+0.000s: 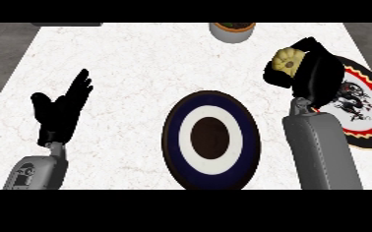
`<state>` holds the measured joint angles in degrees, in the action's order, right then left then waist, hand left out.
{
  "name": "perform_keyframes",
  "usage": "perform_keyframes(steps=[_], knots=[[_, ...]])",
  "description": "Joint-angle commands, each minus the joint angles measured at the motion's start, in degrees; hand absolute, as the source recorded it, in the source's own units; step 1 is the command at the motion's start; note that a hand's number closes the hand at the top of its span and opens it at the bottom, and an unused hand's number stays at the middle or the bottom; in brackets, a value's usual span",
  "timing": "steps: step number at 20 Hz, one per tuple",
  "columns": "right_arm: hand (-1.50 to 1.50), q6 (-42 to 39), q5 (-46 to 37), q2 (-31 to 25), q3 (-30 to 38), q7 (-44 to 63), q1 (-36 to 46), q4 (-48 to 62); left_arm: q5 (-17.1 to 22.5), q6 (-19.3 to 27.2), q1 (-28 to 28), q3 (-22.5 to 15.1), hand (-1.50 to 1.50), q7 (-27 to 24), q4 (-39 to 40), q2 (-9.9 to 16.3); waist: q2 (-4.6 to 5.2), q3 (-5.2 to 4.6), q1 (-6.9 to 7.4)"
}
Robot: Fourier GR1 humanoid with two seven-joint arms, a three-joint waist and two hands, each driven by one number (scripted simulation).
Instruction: Pick the squash from the plate and place it in the plate
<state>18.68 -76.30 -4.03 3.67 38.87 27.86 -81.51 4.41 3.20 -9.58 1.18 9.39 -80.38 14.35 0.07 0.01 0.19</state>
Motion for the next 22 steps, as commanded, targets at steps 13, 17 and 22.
perform_keyframes(steps=[13, 17, 22], knots=[[1.5, 3.8, 16.0, -15.7, 14.9, -12.0, -0.8, 15.6, -1.4, -1.8, 0.0, 1.4, 0.0, -0.2, -0.8, -0.7, -0.04, -0.02, -0.05], [1.5, 0.3, 21.2, -20.8, 17.9, -20.3, 0.5, 28.0, 1.0, -4.0, -0.3, 3.4, 0.0, -0.3, 1.0, 0.8, 0.2, 0.02, 0.43], [-1.5, -2.9, 32.8, -20.8, 23.6, -28.5, 0.7, 35.0, -0.7, -2.5, -1.6, 2.9, 0.0, 0.1, 1.1, 0.1, 0.14, 0.05, 0.29]])
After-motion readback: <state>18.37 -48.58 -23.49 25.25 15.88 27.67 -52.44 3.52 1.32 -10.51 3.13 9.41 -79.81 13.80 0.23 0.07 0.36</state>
